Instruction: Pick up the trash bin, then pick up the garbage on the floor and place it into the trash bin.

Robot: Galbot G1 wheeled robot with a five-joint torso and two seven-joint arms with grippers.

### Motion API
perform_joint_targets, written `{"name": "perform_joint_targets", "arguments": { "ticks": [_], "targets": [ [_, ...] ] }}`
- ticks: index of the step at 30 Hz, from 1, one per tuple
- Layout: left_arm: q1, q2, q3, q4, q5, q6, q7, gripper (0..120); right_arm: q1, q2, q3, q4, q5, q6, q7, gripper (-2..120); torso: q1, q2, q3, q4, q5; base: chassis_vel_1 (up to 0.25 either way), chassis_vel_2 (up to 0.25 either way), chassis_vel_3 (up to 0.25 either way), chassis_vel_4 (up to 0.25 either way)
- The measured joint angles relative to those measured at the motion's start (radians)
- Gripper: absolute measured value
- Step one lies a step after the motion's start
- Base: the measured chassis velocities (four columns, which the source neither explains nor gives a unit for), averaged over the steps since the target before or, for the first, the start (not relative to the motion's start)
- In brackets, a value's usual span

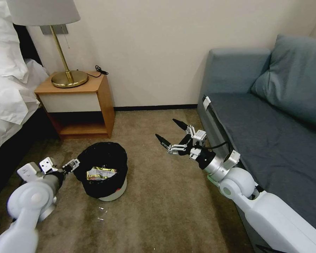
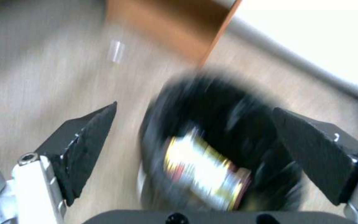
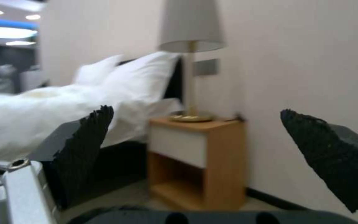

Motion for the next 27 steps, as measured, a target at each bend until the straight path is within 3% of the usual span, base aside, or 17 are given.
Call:
{"name": "perform_joint_targets", "arguments": {
  "ticks": [1, 2, 3, 4, 5, 6, 7, 11, 13, 16, 21, 27],
  "targets": [
    [0.0, 0.0, 0.0, 0.0, 0.0, 0.0, 0.0, 100, 0.0, 0.0, 0.0, 0.0, 0.0, 0.0, 0.0, 100, 0.0, 0.0, 0.0, 0.0, 0.0, 0.0, 0.0, 0.0, 0.0],
    [0.027, 0.004, -0.015, -0.029, 0.122, -0.075, 0.104, 100, -0.005, 0.007, 0.027, 0.007, -0.001, -0.018, 0.053, 100, 0.0, 0.0, 0.0, 0.0, 0.0003, 0.0, 0.0, 0.0, 0.0],
    [0.039, 0.012, -0.027, -0.031, 0.339, -0.227, 0.244, 100, -0.014, 0.027, 0.085, 0.015, -0.024, -0.046, 0.166, 100, 0.0, 0.0, 0.0, -0.0003, -0.0003, 0.0, 0.0, 0.0, 0.0],
    [0.039, 0.012, -0.027, -0.031, 0.339, -0.227, 0.244, 100, -0.014, 0.027, 0.085, 0.015, -0.024, -0.046, 0.166, 100, 0.0, 0.0, 0.0, -0.0003, -0.0003, 0.0, 0.0, 0.0, 0.0],
    [0.033, 0.015, -0.027, -0.021, 0.435, -0.293, 0.298, 100, -0.02, 0.041, 0.119, 0.021, -0.041, -0.059, 0.229, 100, 0.0, 0.0, 0.0, -0.0004, 0.0, 0.0, 0.0, 0.0, 0.0],
    [0.033, 0.015, -0.027, -0.021, 0.435, -0.293, 0.298, 100, -0.02, 0.041, 0.119, 0.021, -0.041, -0.059, 0.229, 100, 0.0, 0.0, 0.0, -0.0004, 0.0, 0.0, 0.0, 0.0, 0.0],
    [0.004, 0.015, -0.014, 0.002, 0.555, -0.38, 0.358, 100, -0.035, 0.06, 0.184, 0.038, -0.063, -0.095, 0.316, 100, 0.0, 0.0, 0.0, -0.0005, -0.0002, 0.0, 0.0, 0.0, 0.0],
    [-0.029, 0.004, 0.008, 0.025, 0.637, -0.435, 0.391, 100, -0.063, 0.069, 0.262, 0.068, -0.091, -0.147, 0.379, 100, 0.0, 0.0, 0.0, -0.001, -0.0002, 0.0, 0.0, 0.0, 0.0],
    [-0.055, -0.017, 0.023, 0.06, 0.757, -0.525, 0.446, 100, -0.106, 0.079, 0.341, 0.104, -0.133, -0.18, 0.43, 100, 0.0, 0.0, 0.0, -0.0012, -0.0004, 0.0, 0.0, 0.0, 0.0],
    [-0.059, -0.029, 0.03, 0.068, 0.801, -0.568, 0.46, 100, -0.148, 0.093, 0.381, 0.126, -0.15, -0.18, 0.435, 100, 0.0, 0.0, 0.0, 0.0, -0.0001, 0.0, 0.0, 0.0, 0.0],
    [-0.052, -0.043, 0.042, 0.056, 0.811, -0.582, 0.46, 100, -0.273, 0.123, 0.45, 0.168, -0.188, -0.167, 0.424, 100, 0.0, 0.0, 0.0, -0.0012, -0.0001, 0.0, 0.0, 0.0, 0.0],
    [0.015, -0.057, 0.042, 0.015, 0.83, -0.608, 0.481, 100, -0.371, 0.151, 0.489, 0.216, -0.206, -0.172, 0.413, 100, 0.0, 0.0, 0.0, 0.0, -0.0003, 0.0, 0.0, 0.0, 0.0]
  ]
}}
